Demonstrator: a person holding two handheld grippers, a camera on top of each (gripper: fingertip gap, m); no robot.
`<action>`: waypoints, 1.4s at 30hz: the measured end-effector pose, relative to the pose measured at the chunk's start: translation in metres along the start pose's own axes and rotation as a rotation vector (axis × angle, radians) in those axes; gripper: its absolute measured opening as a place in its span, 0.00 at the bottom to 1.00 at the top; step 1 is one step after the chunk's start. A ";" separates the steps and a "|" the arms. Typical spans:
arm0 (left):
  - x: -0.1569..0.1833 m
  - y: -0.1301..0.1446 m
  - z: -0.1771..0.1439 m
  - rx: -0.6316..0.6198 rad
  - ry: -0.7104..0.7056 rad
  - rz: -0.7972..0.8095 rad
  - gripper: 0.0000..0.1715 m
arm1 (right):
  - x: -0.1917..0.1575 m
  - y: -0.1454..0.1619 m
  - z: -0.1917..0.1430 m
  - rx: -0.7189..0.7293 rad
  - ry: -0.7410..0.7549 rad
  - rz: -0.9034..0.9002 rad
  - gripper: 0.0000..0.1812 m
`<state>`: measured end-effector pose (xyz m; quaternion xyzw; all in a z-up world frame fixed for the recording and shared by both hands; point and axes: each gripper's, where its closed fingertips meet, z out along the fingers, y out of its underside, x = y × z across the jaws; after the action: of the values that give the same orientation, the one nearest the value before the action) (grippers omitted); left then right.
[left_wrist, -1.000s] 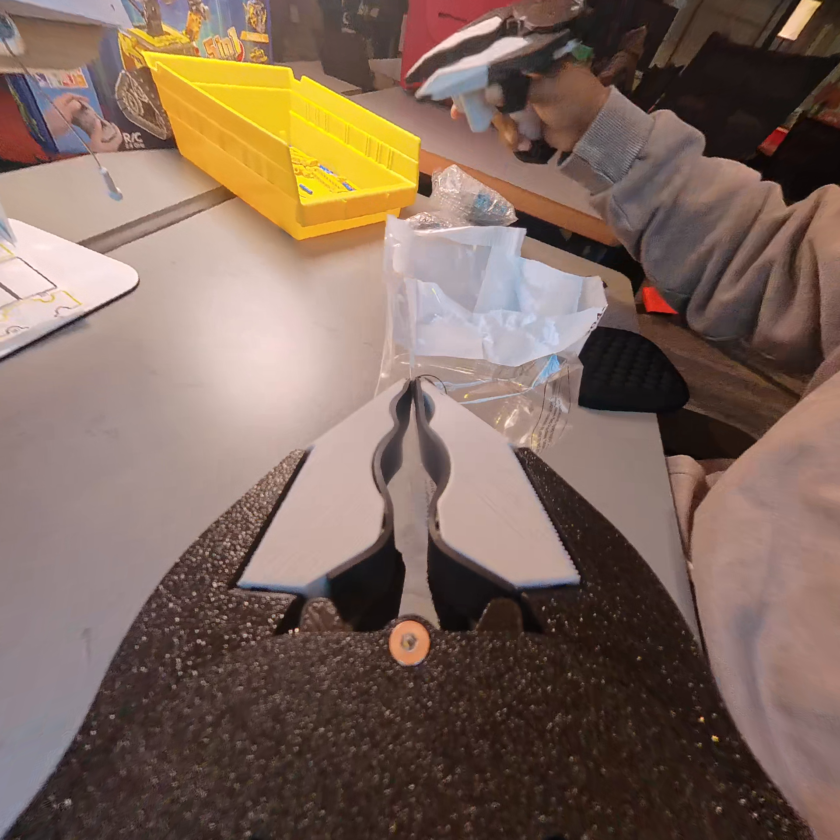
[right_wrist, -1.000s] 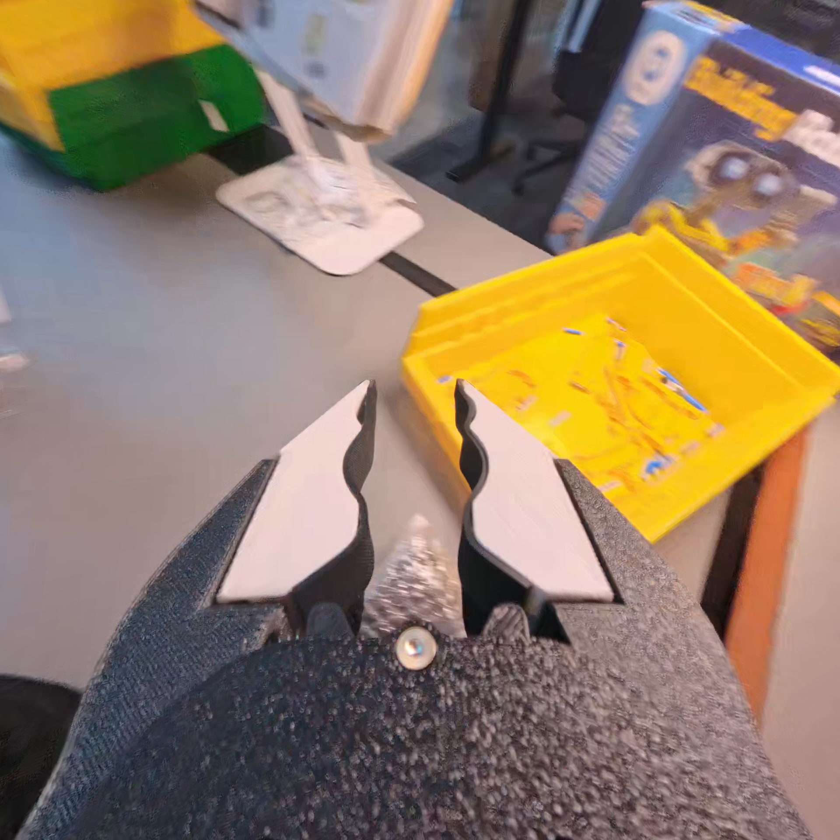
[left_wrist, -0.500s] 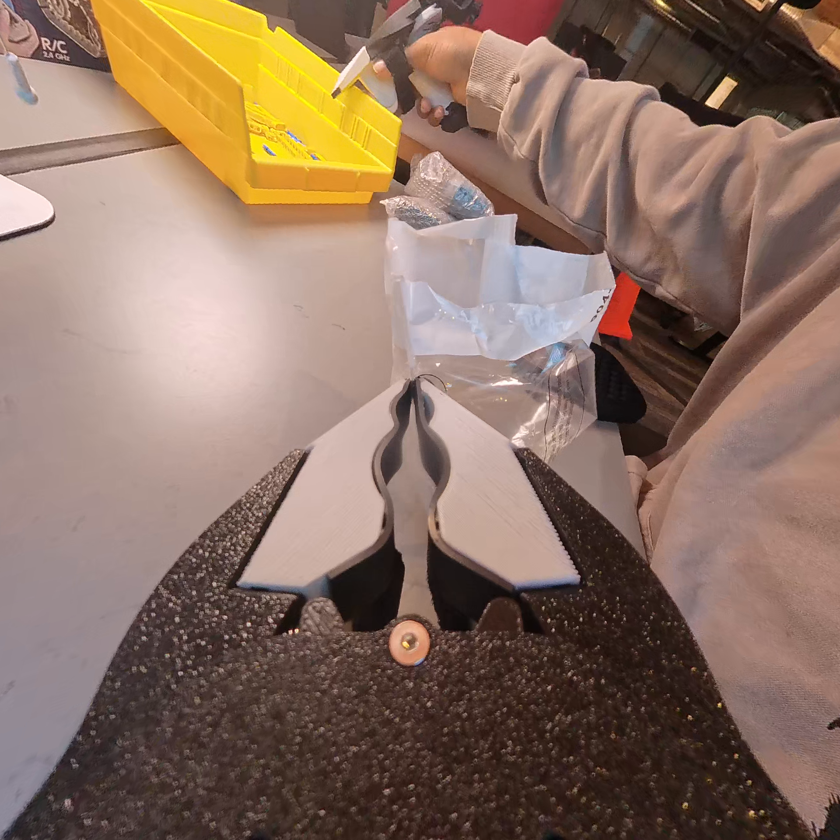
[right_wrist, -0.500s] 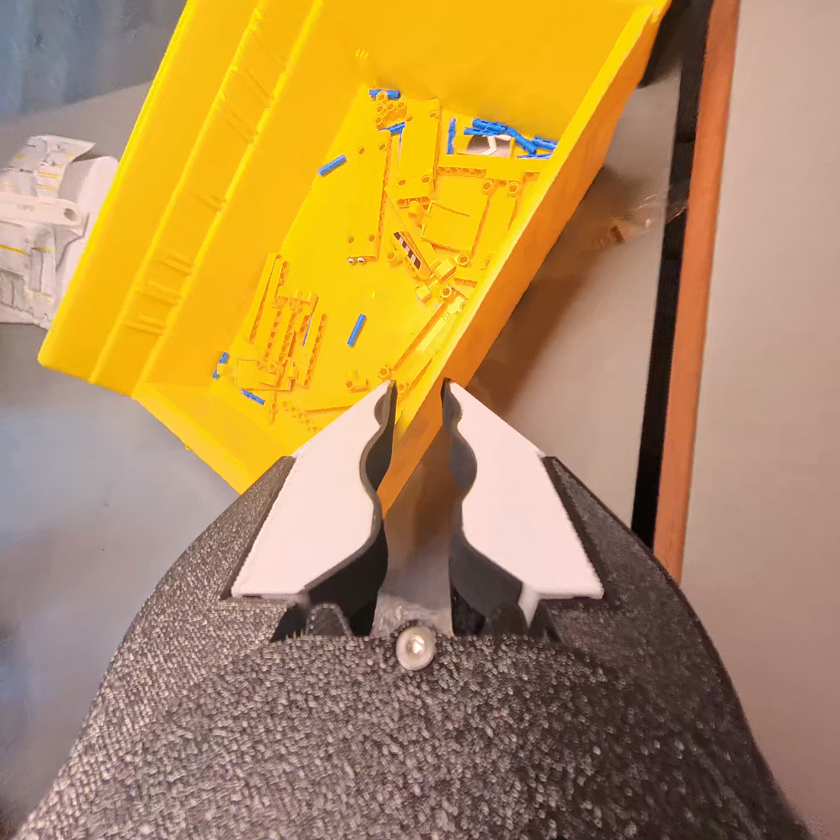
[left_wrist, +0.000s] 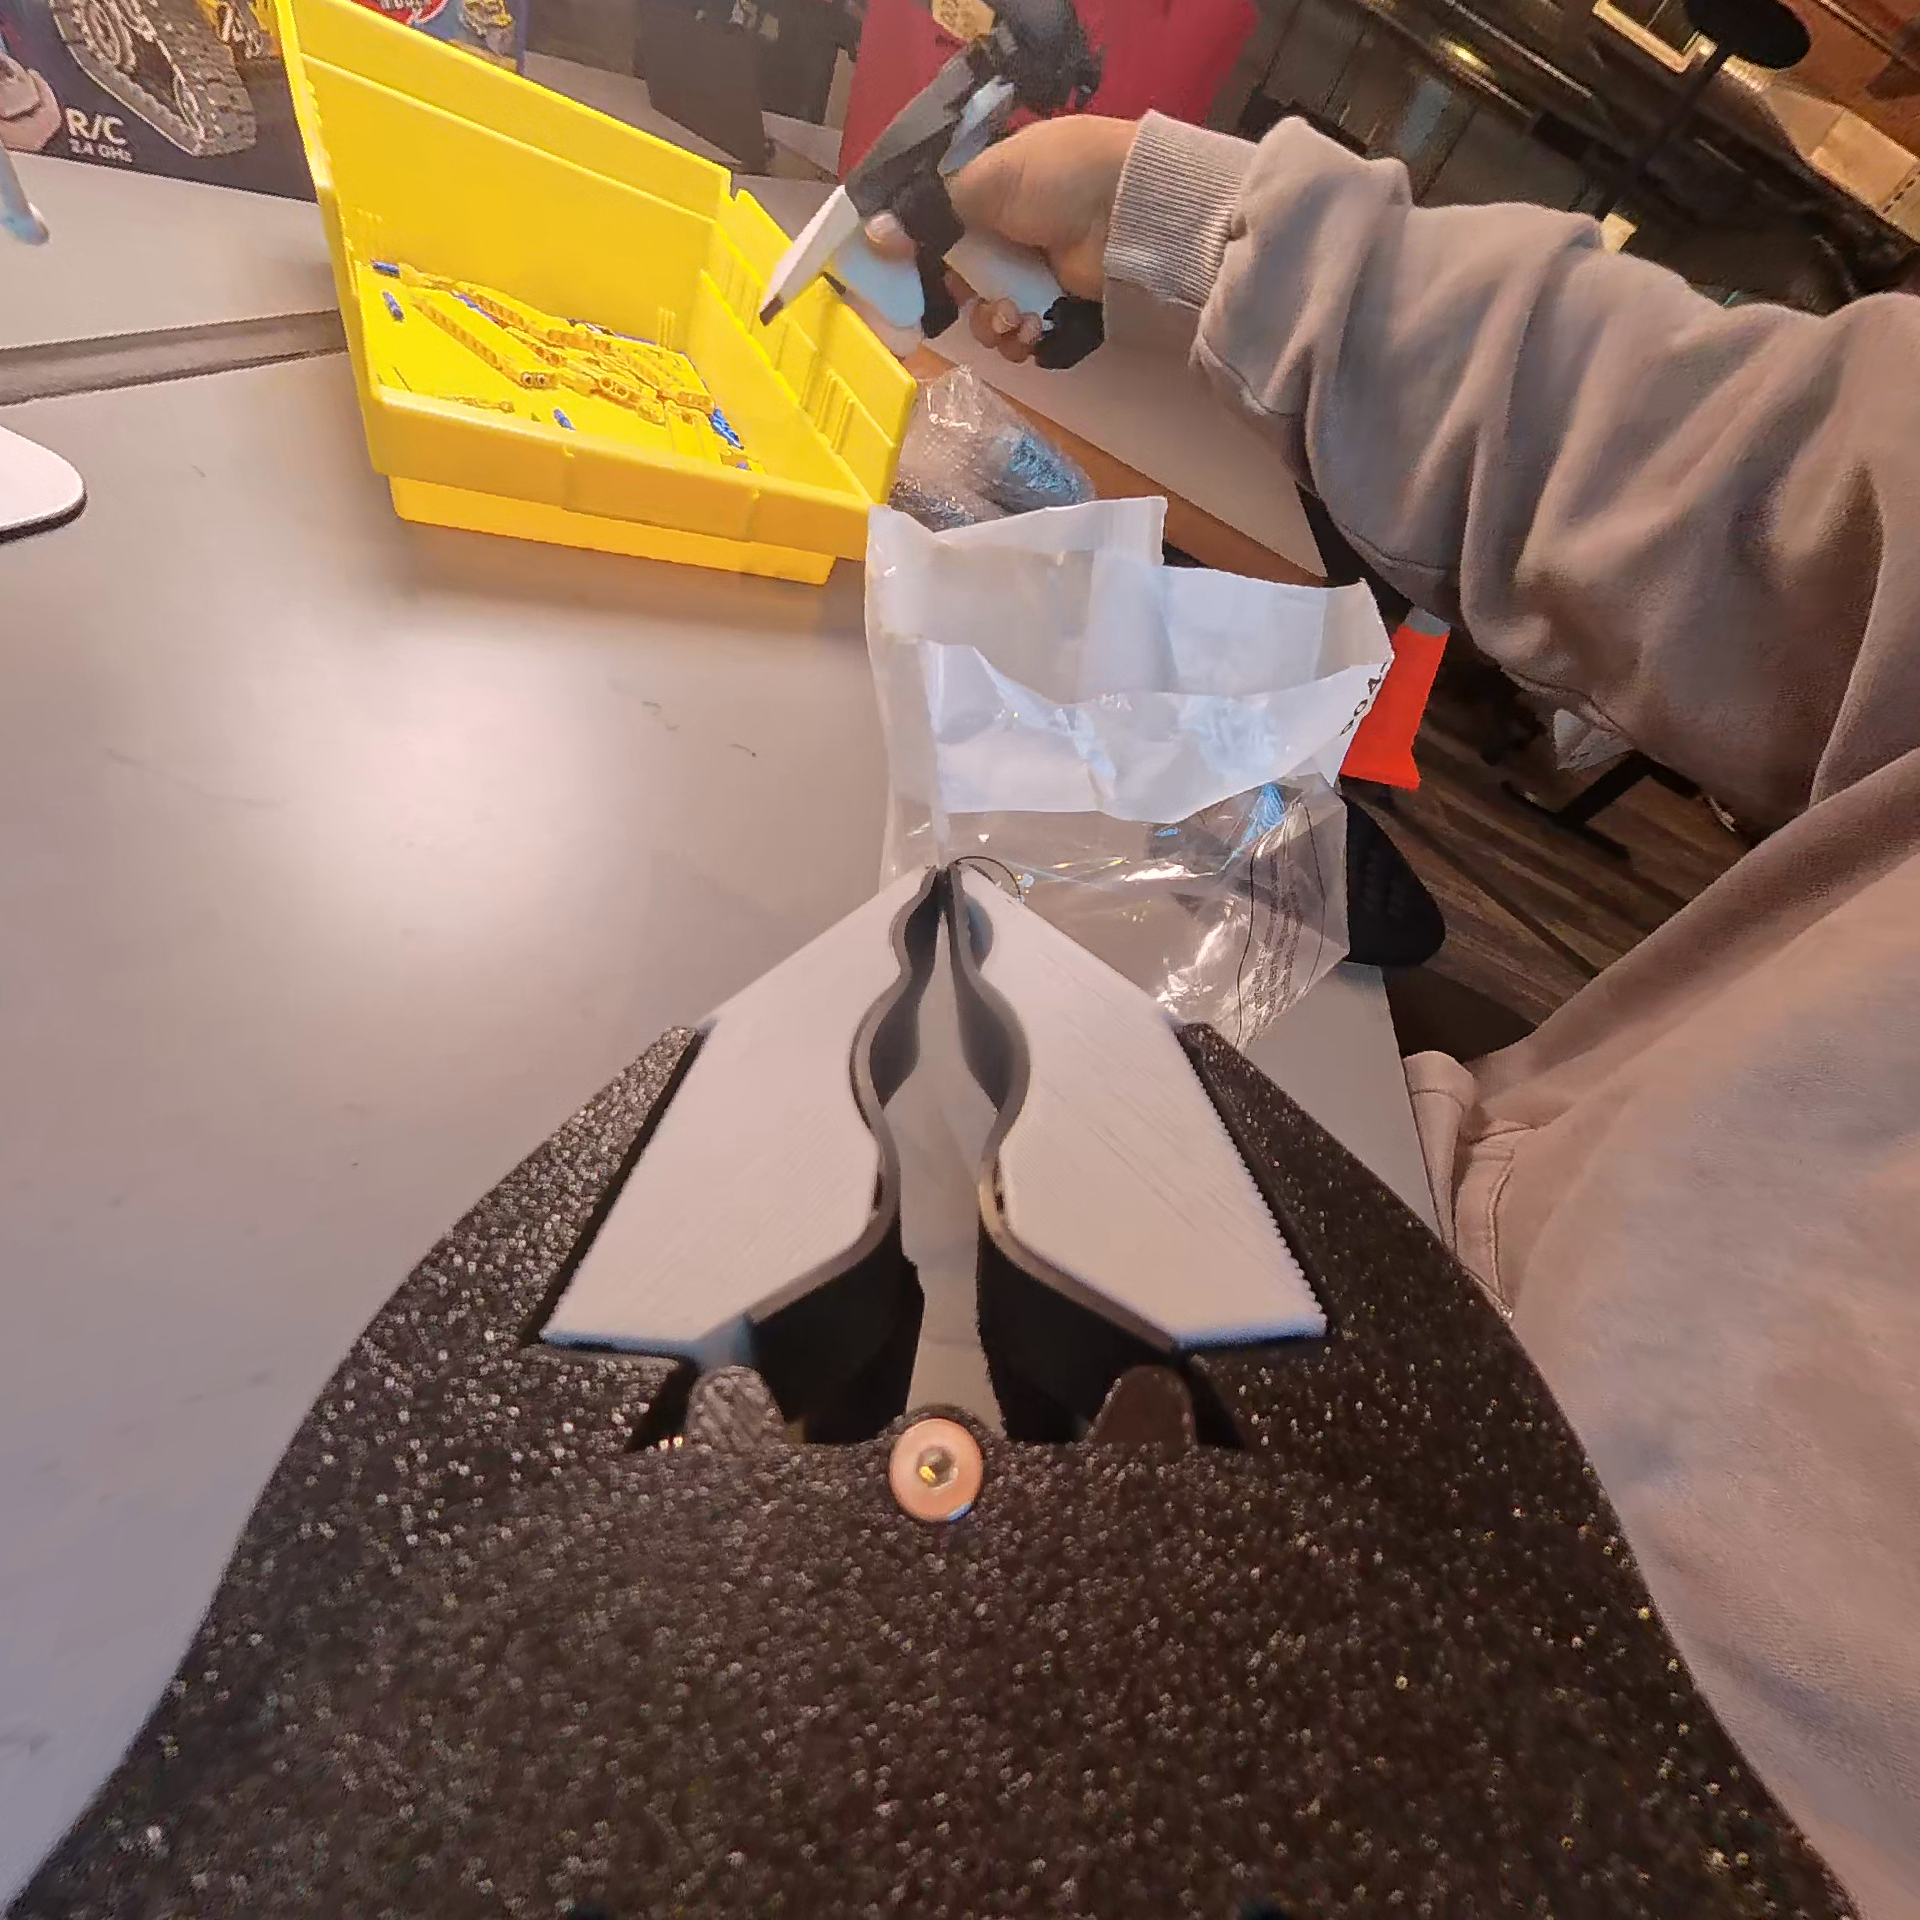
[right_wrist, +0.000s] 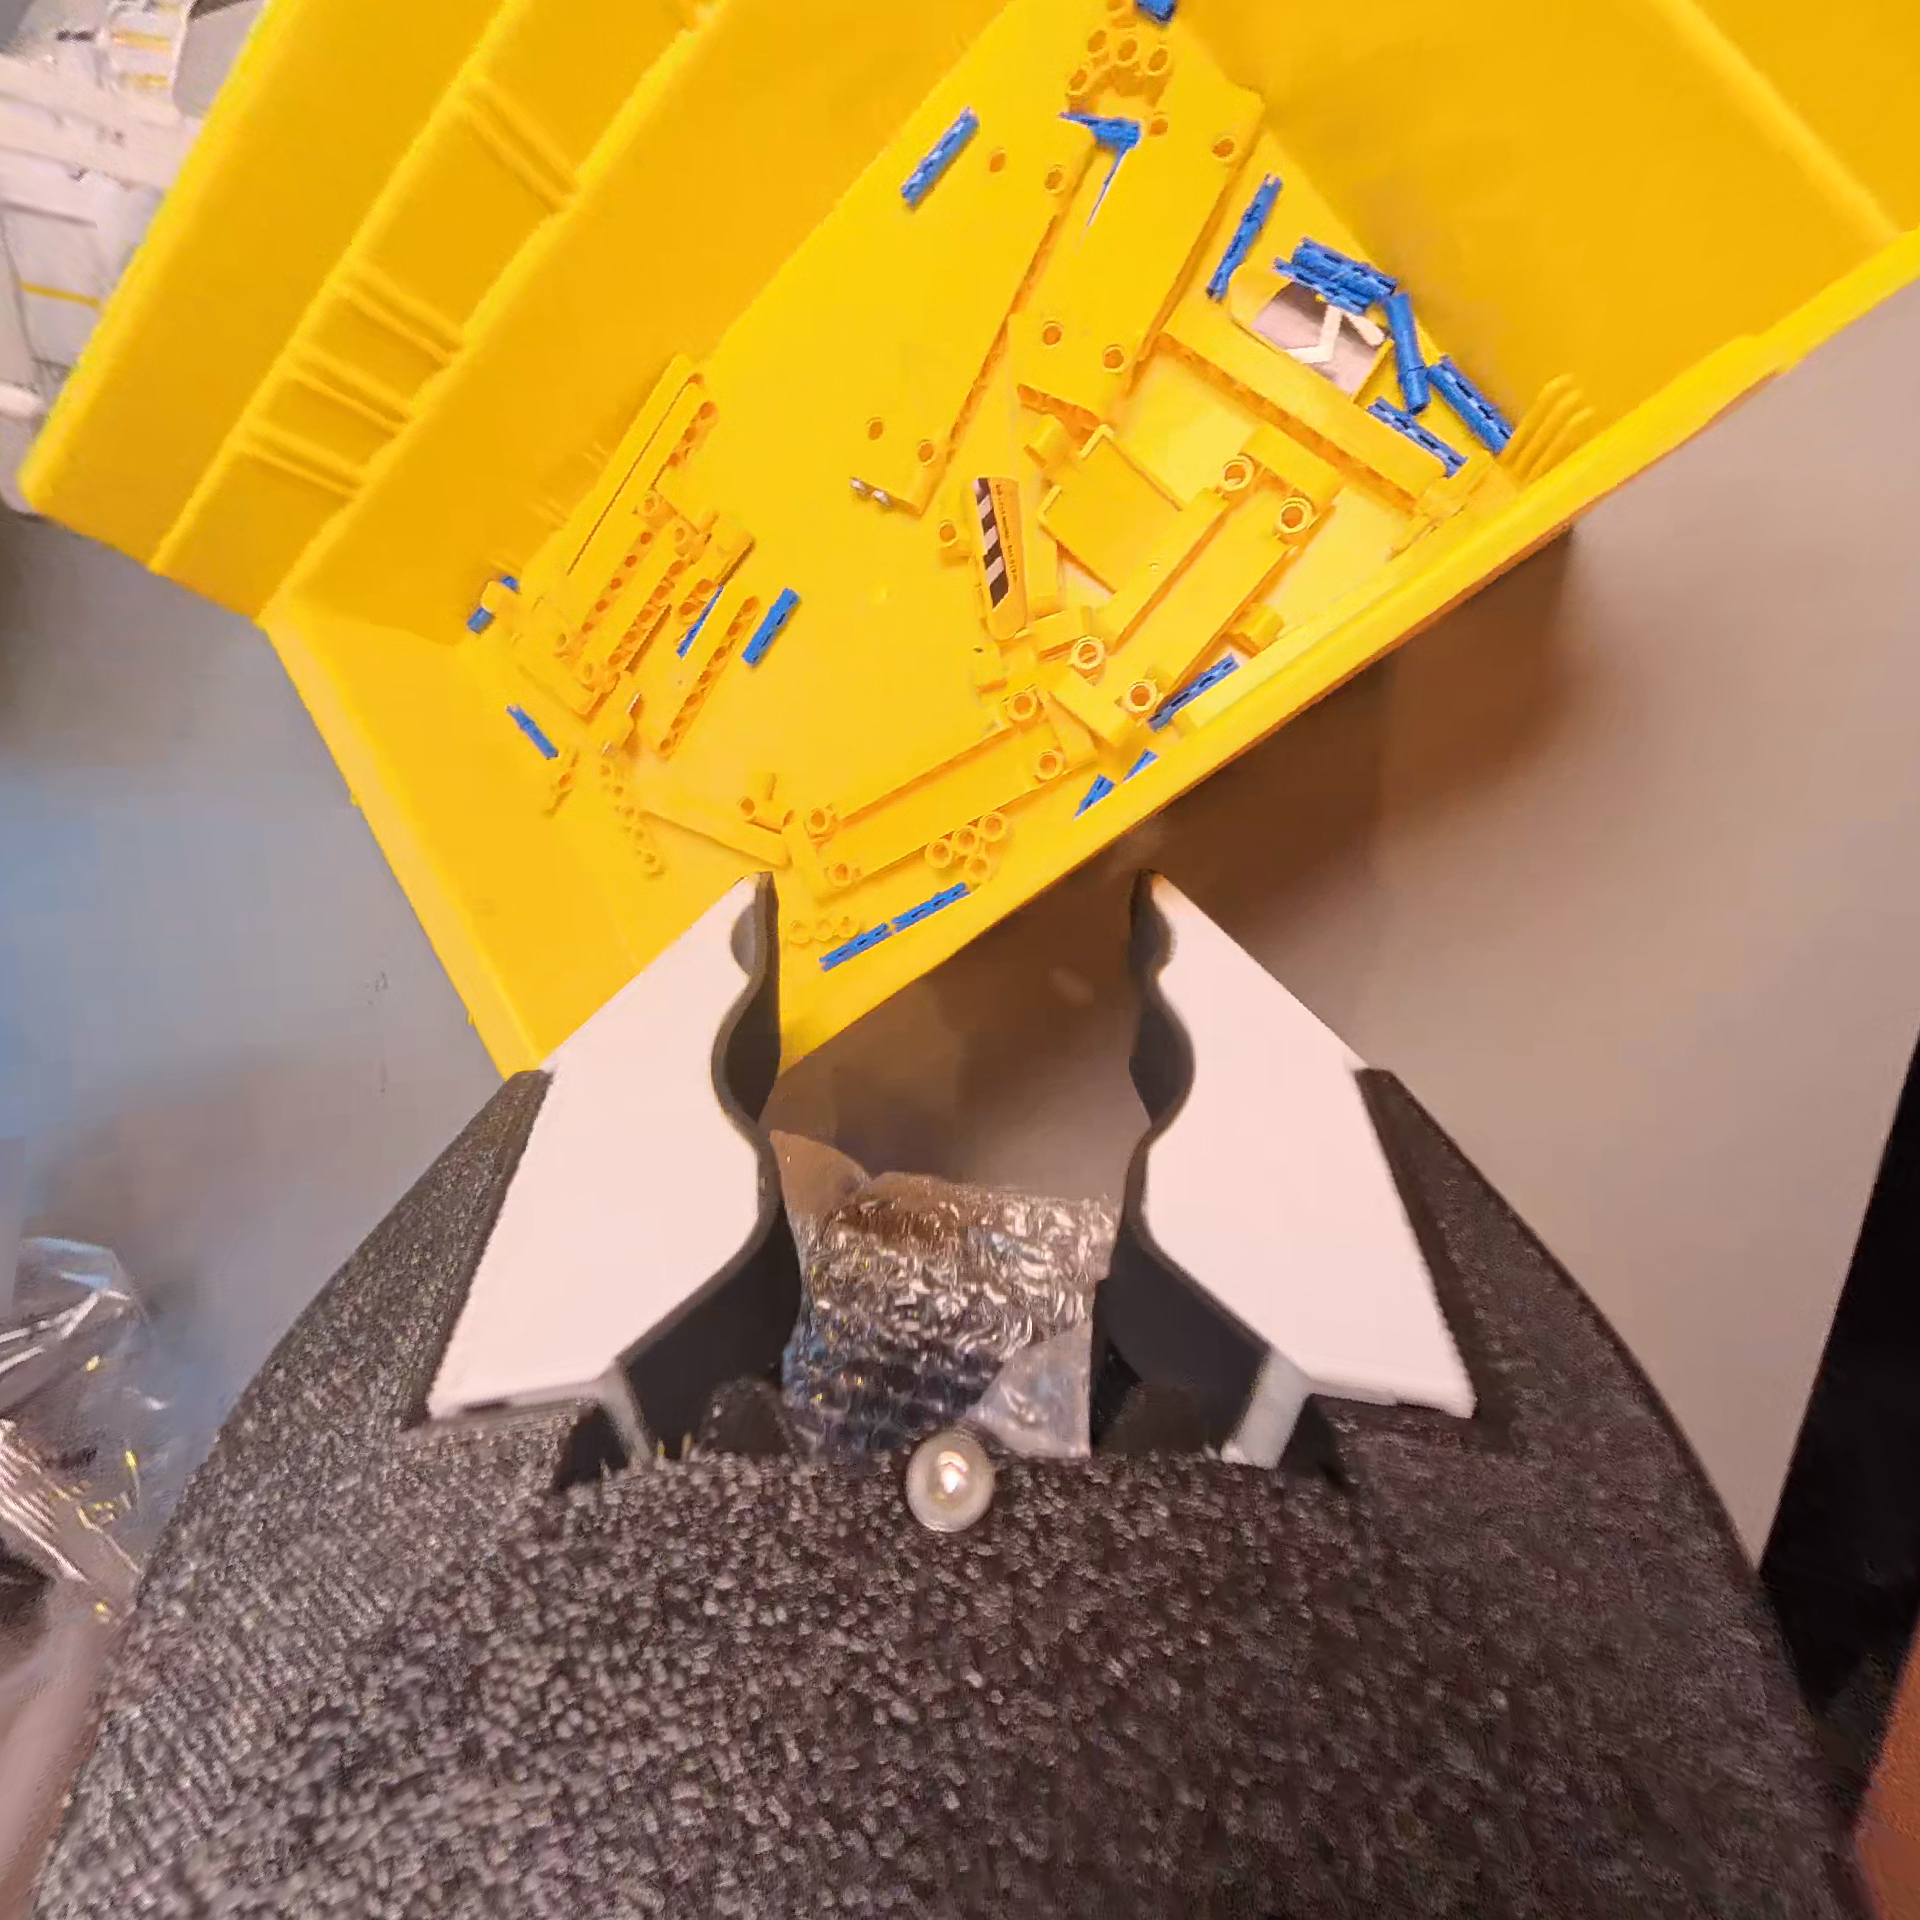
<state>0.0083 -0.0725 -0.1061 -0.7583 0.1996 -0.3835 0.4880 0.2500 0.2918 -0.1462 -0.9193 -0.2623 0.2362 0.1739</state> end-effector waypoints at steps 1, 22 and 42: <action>0.002 0.000 0.000 0.004 0.001 0.007 0.00 | 0.005 -0.004 0.006 -0.010 -0.003 0.030 0.39; 0.018 0.000 0.002 0.020 0.080 0.029 0.00 | -0.046 0.039 0.003 -0.251 -0.150 -0.151 0.12; 0.038 0.013 0.007 -0.019 0.190 0.003 0.00 | -0.092 0.076 0.016 -0.304 -0.137 -0.232 0.02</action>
<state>0.0382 -0.0998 -0.1043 -0.7227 0.2497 -0.4512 0.4602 0.2032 0.1819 -0.1622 -0.8803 -0.4105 0.2343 0.0408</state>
